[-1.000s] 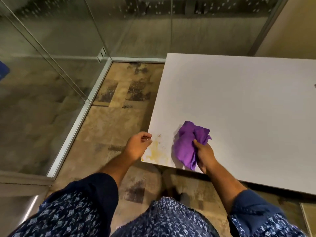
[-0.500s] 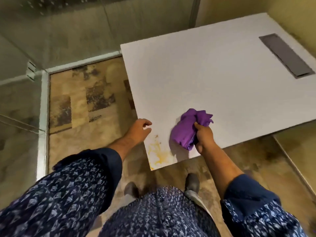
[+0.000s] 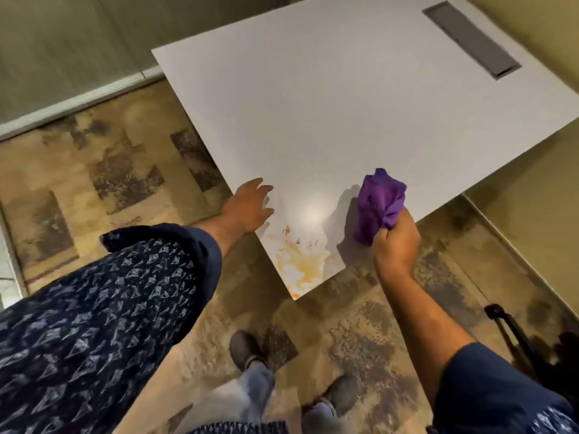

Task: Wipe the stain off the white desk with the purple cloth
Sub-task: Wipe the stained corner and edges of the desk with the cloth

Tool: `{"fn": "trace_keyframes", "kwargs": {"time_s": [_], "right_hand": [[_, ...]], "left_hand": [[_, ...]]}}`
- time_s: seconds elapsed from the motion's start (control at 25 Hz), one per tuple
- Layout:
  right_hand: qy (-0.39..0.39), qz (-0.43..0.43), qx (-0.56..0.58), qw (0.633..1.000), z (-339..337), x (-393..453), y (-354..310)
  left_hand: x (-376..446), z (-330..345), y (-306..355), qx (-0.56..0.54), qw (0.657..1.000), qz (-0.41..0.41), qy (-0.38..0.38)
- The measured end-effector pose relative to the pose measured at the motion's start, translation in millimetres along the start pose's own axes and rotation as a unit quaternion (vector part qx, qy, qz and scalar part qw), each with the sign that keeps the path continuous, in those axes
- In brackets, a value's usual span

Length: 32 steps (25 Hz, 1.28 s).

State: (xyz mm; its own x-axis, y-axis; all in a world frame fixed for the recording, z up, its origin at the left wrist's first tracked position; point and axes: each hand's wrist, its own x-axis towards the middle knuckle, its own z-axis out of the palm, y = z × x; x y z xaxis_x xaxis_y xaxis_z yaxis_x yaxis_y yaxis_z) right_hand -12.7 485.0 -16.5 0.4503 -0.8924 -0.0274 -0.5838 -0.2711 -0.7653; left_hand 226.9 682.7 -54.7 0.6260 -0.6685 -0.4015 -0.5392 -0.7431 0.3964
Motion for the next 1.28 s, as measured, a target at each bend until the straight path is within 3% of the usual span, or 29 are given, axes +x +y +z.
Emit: {"fn": "trace_keyframes", "kwargs": {"time_s": [0.12,0.28,0.48,0.68,0.84,0.92,1.0,1.04,1.16,1.28], "right_hand": [[-0.086,-0.051,-0.088,0.991,21.8,11.9,21.1],[-0.241,-0.179,-0.187,0.935,43.2,19.8,47.1],[-0.323,-0.109,-0.208,0.917,47.4,35.6,27.7],[-0.336,-0.087,-0.366,0.863,68.8,63.1,6.9],[-0.397,-0.217,-0.367,0.813,65.6,63.8,19.9],[-0.443,-0.297,-0.365,0.763,57.9,43.2,32.6],[-0.420,-0.336,-0.448,0.714,53.7,27.0,41.9],[-0.379,-0.323,-0.501,0.708,53.0,24.6,37.6],[-0.248,-0.249,-0.536,0.768,50.8,46.2,14.5],[-0.145,-0.316,-0.479,0.806,49.6,78.5,-0.7]], "left_hand": [[16.3,13.9,-11.5,0.017,0.997,-0.064,-0.046],[23.0,40.7,-27.6,0.007,0.996,-0.069,-0.062],[24.4,49.0,-34.0,-0.008,0.997,-0.047,-0.056],[31.2,43.1,-40.0,0.013,0.999,-0.037,-0.032],[28.2,52.8,-26.7,0.037,0.996,-0.080,-0.017],[27.1,56.0,-16.8,0.047,0.993,-0.104,-0.012],[24.6,53.0,-7.7,0.049,0.992,-0.117,-0.029],[23.1,53.3,-5.6,0.053,0.990,-0.125,-0.032],[18.3,53.7,0.0,0.052,0.985,-0.159,-0.043],[19.8,54.7,-2.4,0.051,0.984,-0.162,-0.053]]}}
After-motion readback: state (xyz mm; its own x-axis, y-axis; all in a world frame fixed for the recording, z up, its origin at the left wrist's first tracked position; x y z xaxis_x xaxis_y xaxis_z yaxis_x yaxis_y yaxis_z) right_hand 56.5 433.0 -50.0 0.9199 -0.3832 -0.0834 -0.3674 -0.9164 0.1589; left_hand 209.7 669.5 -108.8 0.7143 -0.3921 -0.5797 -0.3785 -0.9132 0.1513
